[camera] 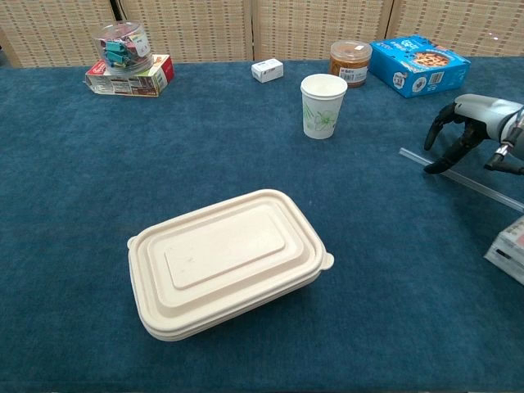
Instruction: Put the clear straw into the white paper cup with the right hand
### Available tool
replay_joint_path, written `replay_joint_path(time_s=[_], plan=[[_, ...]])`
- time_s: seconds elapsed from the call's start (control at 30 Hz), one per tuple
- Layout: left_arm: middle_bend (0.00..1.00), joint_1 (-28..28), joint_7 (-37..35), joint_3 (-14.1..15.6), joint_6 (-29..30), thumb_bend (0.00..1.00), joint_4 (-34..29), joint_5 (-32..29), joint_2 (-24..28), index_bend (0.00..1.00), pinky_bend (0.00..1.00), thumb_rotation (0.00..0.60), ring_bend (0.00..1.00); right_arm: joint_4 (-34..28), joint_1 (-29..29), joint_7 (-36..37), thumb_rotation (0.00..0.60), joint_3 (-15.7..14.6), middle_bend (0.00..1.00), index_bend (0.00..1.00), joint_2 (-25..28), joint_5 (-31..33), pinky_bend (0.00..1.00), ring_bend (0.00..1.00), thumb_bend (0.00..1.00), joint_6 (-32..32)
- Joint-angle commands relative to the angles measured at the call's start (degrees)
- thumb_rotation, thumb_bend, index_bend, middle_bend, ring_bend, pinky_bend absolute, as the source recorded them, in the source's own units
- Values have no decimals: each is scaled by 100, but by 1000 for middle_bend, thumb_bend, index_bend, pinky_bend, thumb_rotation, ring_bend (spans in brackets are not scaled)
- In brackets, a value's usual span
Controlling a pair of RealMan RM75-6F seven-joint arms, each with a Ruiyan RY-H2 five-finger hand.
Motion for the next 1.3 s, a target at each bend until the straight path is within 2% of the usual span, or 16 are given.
replay_joint_path(time_s=[0.03,0.33,0.8,1.3], plan=[[0,0,-1,-1,1,0,3,-2,-1,0,0,600,0,49,20,-8,600,-7,0,433,-28,41,0,0,320,-17],[0,-21,36,-7,-38,0,-9,-18,-3,0,0,600,0,95,67,-41,600,-7,0,424,1,180,0,0,388,-108],[0,-23,44,-5,-44,0,-16,-20,-2,0,0,600,0,195,132,-79,600,-44,0,490,-19,374,0,0,444,-197],[0,-14,83,2,-23,0,-22,-7,-12,0,0,600,0,-103,63,107,600,-48,0,534,120,116,0,0,516,-31]])
